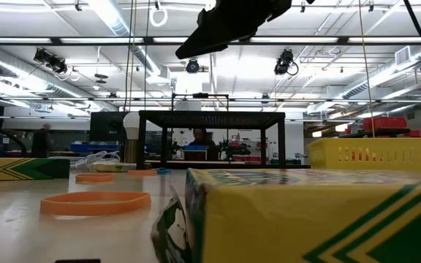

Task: Pick & Place Office Desk Supplies
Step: Put the blue rubber band into the black basket

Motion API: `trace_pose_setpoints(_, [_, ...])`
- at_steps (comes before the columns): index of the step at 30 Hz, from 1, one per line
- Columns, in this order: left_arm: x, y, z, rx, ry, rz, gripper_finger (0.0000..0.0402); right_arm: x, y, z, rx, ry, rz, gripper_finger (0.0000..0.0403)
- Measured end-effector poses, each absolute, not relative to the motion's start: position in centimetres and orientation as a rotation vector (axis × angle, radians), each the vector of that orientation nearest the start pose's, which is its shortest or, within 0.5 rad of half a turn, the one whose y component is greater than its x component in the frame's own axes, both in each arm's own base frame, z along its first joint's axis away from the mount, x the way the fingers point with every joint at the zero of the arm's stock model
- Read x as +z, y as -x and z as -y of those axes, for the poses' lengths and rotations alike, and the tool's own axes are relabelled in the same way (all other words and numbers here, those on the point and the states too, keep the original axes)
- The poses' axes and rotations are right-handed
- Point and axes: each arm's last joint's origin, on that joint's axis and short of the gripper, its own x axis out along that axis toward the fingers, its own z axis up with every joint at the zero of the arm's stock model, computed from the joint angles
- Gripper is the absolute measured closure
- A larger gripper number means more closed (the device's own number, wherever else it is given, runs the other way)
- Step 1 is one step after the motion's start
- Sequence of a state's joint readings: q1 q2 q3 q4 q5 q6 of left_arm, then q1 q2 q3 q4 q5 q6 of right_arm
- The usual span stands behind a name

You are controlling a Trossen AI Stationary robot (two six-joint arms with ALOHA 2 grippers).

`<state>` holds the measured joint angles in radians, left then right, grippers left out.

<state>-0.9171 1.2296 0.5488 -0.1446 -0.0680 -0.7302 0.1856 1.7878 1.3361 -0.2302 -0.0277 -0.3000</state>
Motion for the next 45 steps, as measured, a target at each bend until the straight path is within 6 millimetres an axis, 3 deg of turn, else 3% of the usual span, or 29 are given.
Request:
trace_pose_setpoints(7, [15.9,-14.0,18.3,-0.371,0.313,-1.045,0.0364,24.7,-39.1,-7.4,0.307,0.341,-0.654,0.0195])
trace_pose_setpoints(23, [15.9,-13.8,18.3,-0.296,0.329,-1.004,0.0209,24.4,-38.9,-7.4,0.304,0.321,-0.687,0.0195])
trace_pose_setpoints(38, [15.7,-11.8,19.5,-0.251,0.450,-1.061,0.0198,24.4,-38.9,-7.4,0.304,0.321,-0.686,0.0195])
trace_pose_setpoints(45, [15.8,-11.7,19.3,-0.150,0.340,-0.881,0.0198,23.5,-39.5,-7.5,0.303,0.322,-0.685,0.0195])
